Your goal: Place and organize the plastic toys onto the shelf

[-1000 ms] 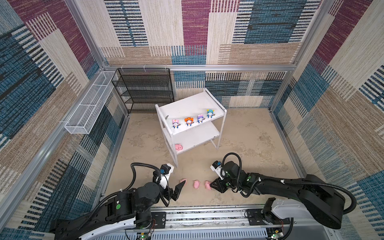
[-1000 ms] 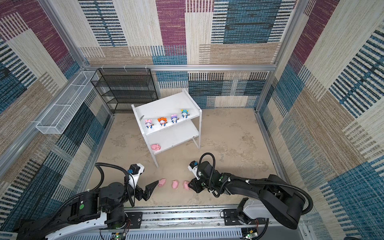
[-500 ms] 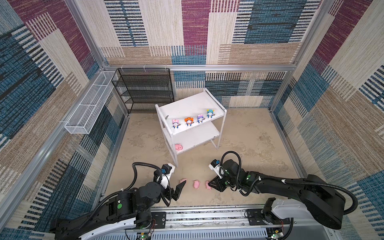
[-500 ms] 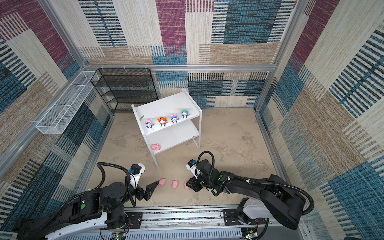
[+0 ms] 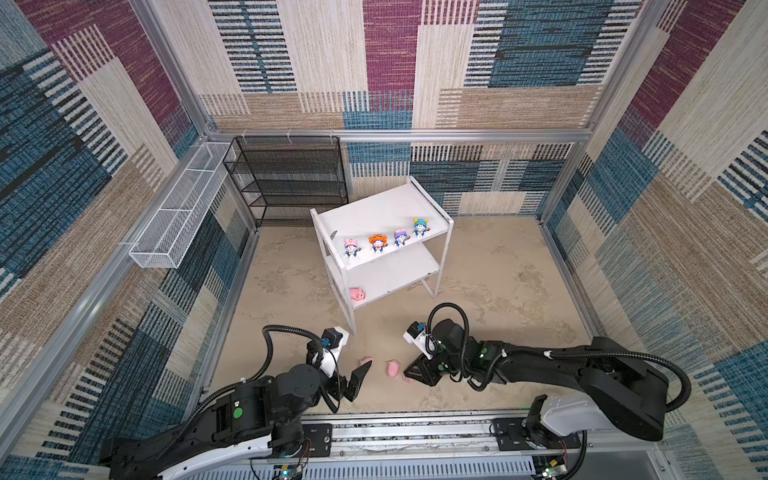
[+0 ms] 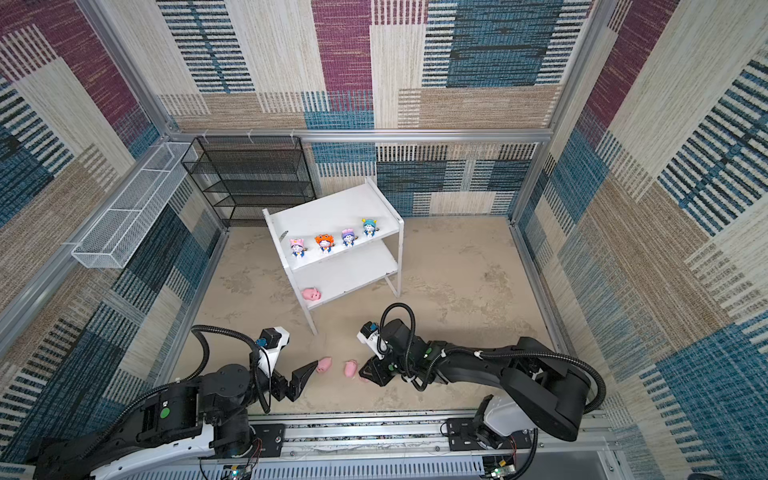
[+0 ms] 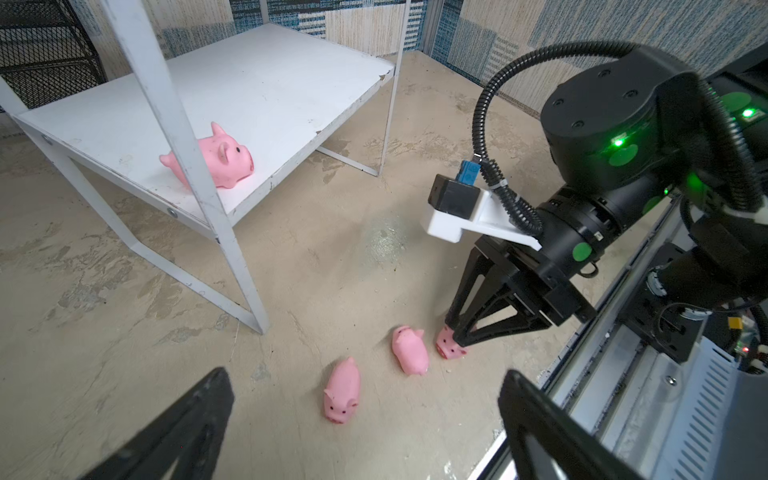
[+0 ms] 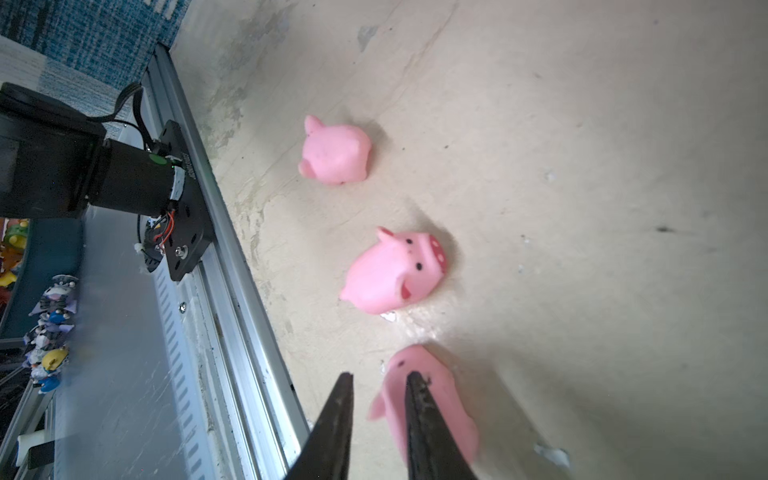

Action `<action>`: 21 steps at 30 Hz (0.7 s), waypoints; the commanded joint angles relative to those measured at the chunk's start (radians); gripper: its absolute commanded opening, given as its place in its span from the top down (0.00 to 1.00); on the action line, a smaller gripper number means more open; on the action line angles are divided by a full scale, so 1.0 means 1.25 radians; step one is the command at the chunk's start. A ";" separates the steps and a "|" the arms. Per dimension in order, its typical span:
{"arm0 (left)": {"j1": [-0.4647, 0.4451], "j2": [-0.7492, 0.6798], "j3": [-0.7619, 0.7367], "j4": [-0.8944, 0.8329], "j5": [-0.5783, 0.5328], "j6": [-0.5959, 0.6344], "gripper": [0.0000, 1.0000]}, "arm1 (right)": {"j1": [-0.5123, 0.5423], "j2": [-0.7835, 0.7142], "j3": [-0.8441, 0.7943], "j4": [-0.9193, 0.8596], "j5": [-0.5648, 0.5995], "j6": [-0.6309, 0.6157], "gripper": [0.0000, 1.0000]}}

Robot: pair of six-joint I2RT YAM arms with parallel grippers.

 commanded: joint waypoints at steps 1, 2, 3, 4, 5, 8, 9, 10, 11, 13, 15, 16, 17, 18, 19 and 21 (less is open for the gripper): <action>0.000 -0.001 -0.001 0.016 0.003 -0.001 0.00 | 0.019 0.008 0.009 0.030 -0.009 0.019 0.75; 0.000 -0.001 -0.002 0.016 0.003 0.000 0.00 | 0.022 0.006 0.007 0.029 -0.005 0.025 0.75; 0.000 -0.001 -0.003 0.016 0.003 0.000 0.00 | 0.023 -0.003 0.003 0.027 -0.002 0.029 0.75; 0.000 -0.002 -0.004 0.016 0.003 0.000 0.00 | 0.024 -0.014 -0.001 0.024 0.004 0.034 0.75; 0.000 -0.001 -0.004 0.018 0.004 -0.001 0.00 | 0.024 -0.026 -0.005 0.019 0.011 0.037 0.75; 0.000 -0.002 -0.004 0.017 0.005 0.000 0.00 | 0.024 -0.072 -0.019 -0.009 0.024 0.046 0.75; 0.000 -0.002 -0.004 0.019 0.005 0.001 0.00 | 0.024 -0.088 -0.026 -0.017 0.027 0.053 0.75; 0.000 -0.002 -0.005 0.021 0.005 0.002 0.00 | 0.024 -0.104 -0.038 -0.020 0.026 0.060 0.75; 0.000 -0.002 -0.005 0.022 0.005 0.003 0.00 | 0.024 -0.116 -0.045 -0.024 0.026 0.068 0.74; 0.000 0.000 -0.005 0.026 0.006 0.005 0.00 | 0.024 -0.134 -0.060 -0.033 0.014 0.084 0.72; 0.000 0.000 -0.004 0.027 0.008 0.007 0.00 | 0.024 -0.144 -0.076 -0.030 -0.003 0.103 0.65; 0.000 0.002 -0.004 0.028 0.008 0.008 0.00 | 0.024 -0.150 -0.085 -0.024 -0.014 0.116 0.59; 0.000 0.004 -0.003 0.029 0.009 0.008 0.00 | 0.025 -0.153 -0.093 -0.016 -0.023 0.127 0.53; 0.000 0.006 -0.002 0.030 0.010 0.008 0.00 | 0.025 -0.155 -0.099 -0.010 -0.029 0.138 0.48; 0.000 0.006 -0.003 0.031 0.010 0.008 0.00 | 0.026 -0.157 -0.103 -0.005 -0.029 0.145 0.45; 0.000 0.008 -0.004 0.033 0.012 0.009 0.00 | 0.026 -0.161 -0.109 0.007 -0.029 0.158 0.38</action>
